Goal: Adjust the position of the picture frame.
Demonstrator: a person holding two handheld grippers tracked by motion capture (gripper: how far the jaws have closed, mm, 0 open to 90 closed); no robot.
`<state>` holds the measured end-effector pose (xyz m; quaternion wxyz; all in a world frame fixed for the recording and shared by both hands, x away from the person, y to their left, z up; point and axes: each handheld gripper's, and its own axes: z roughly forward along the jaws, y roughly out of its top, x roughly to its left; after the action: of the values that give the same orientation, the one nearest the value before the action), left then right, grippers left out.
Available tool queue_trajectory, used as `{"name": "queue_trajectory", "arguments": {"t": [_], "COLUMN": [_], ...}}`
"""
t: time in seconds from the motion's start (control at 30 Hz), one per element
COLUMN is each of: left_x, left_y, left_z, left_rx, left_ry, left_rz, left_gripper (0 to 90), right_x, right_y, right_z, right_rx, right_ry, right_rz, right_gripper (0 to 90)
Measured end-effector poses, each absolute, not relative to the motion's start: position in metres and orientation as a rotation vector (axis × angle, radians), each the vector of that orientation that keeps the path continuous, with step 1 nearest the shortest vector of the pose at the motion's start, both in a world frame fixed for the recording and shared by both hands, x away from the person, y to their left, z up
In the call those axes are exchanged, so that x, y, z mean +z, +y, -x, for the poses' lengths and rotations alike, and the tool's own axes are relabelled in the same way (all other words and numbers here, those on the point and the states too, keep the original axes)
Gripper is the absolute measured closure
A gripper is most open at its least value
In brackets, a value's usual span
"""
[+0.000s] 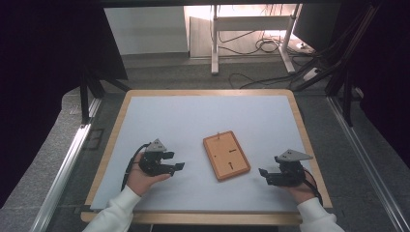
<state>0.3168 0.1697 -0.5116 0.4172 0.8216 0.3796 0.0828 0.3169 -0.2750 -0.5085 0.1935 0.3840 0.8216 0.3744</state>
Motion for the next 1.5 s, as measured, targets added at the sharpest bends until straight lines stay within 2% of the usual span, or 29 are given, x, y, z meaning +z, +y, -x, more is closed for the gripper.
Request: {"name": "queue_trajectory", "arguments": {"t": [0.77, 1.5], "left_x": [-0.517, -0.525], "left_y": [0.175, 0.183], "left_z": [-0.314, -0.307], "left_rx": [0.188, 0.195], "left_ry": [0.953, 0.988], "left_rz": [-2.082, -2.092], "left_gripper": [34.1, 33.3], "right_x": [-0.507, -0.487], "right_y": [-0.265, -0.222], "right_z": [-0.321, -0.358], "right_rx": [1.032, 1.050], "right_ry": [2.351, 2.401], "right_rz": [-1.071, -0.975], "right_gripper": [22.2, 26.5]}}
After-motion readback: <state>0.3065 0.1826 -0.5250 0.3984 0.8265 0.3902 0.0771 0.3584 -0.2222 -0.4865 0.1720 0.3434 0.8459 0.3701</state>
